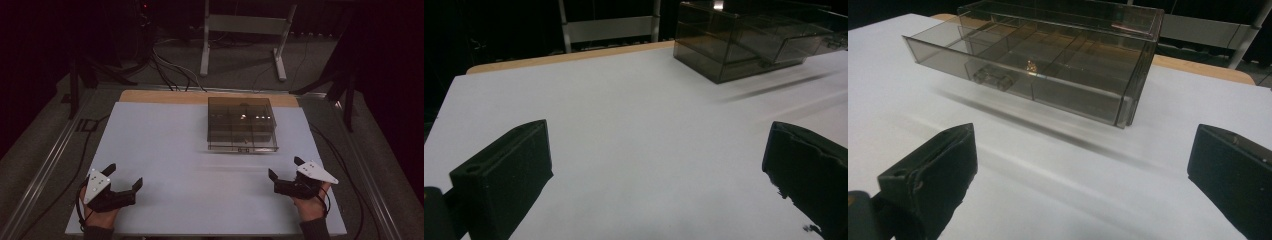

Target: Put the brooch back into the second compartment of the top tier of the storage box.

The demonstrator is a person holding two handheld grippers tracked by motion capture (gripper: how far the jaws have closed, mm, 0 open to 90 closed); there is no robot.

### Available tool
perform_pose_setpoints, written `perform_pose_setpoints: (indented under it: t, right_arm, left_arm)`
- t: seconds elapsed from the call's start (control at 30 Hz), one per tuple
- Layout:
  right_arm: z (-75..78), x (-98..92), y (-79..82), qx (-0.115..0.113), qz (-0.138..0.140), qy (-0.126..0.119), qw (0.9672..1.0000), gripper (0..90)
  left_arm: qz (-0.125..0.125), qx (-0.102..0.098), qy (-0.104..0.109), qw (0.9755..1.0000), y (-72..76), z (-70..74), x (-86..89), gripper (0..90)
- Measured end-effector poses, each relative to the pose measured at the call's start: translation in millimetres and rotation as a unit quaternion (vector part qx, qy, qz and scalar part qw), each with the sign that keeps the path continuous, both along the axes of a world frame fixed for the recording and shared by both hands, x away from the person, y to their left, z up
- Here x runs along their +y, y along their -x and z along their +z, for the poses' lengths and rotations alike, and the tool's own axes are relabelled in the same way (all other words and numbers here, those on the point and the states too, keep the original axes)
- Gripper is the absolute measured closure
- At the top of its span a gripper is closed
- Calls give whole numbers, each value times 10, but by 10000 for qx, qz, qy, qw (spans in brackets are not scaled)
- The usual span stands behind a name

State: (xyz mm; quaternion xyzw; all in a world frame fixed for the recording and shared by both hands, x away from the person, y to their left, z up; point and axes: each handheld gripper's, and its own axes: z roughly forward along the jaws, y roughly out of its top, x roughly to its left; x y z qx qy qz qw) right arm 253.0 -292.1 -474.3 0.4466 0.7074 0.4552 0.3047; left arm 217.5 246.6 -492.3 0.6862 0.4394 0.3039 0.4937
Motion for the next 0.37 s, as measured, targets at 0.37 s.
perform_pose_setpoints:
  t: [0.37]
  right_arm:
    - [-111, -97, 122, -129, 7, -233, 9996, 3]
  left_arm:
    - [-10, -13, 29, 10000, 1, 4, 6, 3]
